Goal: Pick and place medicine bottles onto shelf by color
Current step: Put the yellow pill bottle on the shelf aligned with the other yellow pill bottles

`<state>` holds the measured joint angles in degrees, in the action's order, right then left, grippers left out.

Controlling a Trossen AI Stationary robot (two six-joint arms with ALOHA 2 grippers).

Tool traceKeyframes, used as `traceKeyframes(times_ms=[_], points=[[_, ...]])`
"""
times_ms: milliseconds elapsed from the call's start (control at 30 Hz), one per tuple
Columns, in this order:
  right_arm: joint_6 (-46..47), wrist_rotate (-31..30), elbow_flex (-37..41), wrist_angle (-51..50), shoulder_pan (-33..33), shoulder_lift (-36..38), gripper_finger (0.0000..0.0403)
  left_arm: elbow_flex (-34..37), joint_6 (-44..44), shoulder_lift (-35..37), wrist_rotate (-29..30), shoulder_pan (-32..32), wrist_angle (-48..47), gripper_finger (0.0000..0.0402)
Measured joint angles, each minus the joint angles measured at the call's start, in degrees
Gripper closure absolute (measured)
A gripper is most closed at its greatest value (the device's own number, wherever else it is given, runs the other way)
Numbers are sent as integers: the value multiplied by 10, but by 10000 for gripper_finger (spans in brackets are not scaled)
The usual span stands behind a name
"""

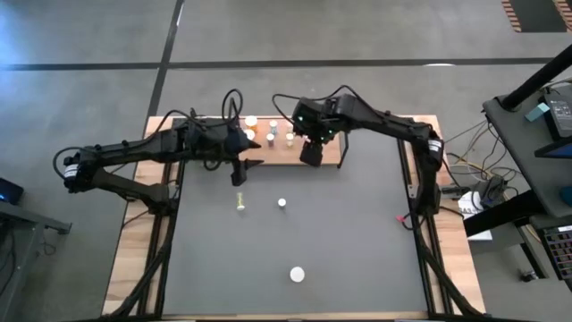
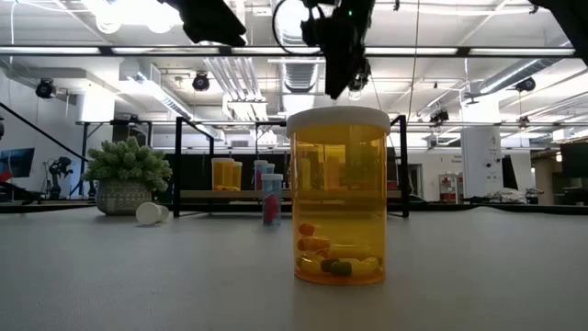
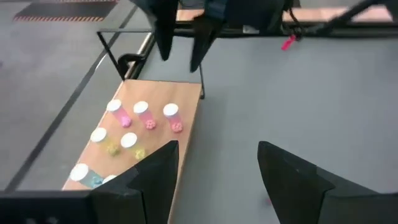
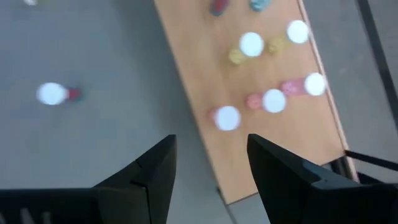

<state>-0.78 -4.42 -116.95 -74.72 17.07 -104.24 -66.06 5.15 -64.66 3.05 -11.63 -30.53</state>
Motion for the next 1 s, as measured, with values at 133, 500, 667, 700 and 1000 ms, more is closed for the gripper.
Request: traceKeyframes(times_ms=[133,500,667,700,1000], points=[[32,1,0,0,-40,8,216,0,59,-1,1,0,-20,198],[20,1,1,-10,-146,8,216,48,151,-1,-12,7,-216,199],[-3,-1,1,-42,-167,9,216,124,219,-10,-40,32,-219,199],[-3,-1,1,-48,-168,11,216,139,253,-14,-39,39,-217,199],[8,-2,2,-55,-168,19,216,209,421,-71,23,67,-143,199]])
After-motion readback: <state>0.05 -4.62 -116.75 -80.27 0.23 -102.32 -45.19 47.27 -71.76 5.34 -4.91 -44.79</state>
